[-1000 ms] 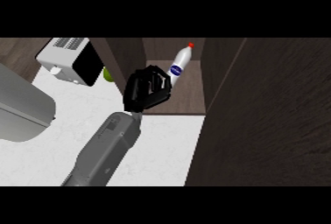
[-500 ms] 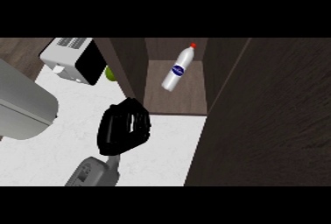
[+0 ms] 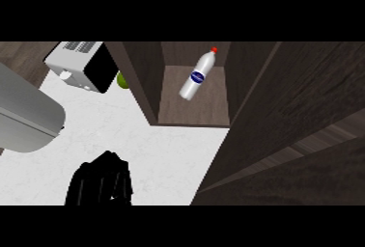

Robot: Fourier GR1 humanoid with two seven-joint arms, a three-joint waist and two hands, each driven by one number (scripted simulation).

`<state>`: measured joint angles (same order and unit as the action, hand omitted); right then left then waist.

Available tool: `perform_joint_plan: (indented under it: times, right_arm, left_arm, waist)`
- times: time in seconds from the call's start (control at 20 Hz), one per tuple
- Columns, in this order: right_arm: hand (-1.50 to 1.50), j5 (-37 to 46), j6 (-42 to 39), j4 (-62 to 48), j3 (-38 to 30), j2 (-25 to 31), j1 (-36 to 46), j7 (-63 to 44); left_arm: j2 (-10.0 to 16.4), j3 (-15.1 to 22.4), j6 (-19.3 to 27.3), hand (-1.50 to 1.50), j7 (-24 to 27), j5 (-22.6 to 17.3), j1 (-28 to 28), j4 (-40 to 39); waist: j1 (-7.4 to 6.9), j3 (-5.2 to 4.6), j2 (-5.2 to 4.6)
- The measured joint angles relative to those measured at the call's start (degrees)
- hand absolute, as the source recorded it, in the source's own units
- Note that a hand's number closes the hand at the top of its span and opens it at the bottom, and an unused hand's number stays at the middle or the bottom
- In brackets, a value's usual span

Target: Pick up the bottled water, place it into the cabinet and close the cabinet

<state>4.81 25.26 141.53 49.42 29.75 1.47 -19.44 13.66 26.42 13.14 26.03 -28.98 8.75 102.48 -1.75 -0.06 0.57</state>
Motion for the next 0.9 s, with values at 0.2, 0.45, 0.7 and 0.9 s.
perform_joint_plan:
  times: [0.2, 0.45, 0.7, 0.9]
  right_arm:
    - [1.5, -0.4, -1.5, -0.9, -0.2, -2.2, 4.0, -4.3]
    - [1.5, 1.8, -1.5, -2.6, 1.2, -8.7, 9.9, -10.8]
    - [1.5, 5.2, -1.0, -6.0, 1.1, -19.3, 19.4, -18.7]
    - [1.5, 4.6, -0.2, -8.0, -1.8, -21.3, 23.8, -21.3]
  left_arm:
    - [3.9, -0.6, -1.5, 1.5, 1.3, -0.4, 7.5, 6.3]
    - [7.5, -2.2, -3.6, 1.5, 3.3, -1.5, 15.7, 12.6]
    - [10.9, -6.0, -7.3, 1.5, 6.2, -3.7, 22.5, 15.9]
    - [13.3, -9.6, -11.2, 1.5, 8.3, -6.5, 27.9, 18.0]
  waist:
    - [-0.07, -0.07, -0.05]
    - [0.21, -0.1, -0.07]
    - [0.29, -0.11, -0.13]
    - [0.11, -0.08, -0.28]
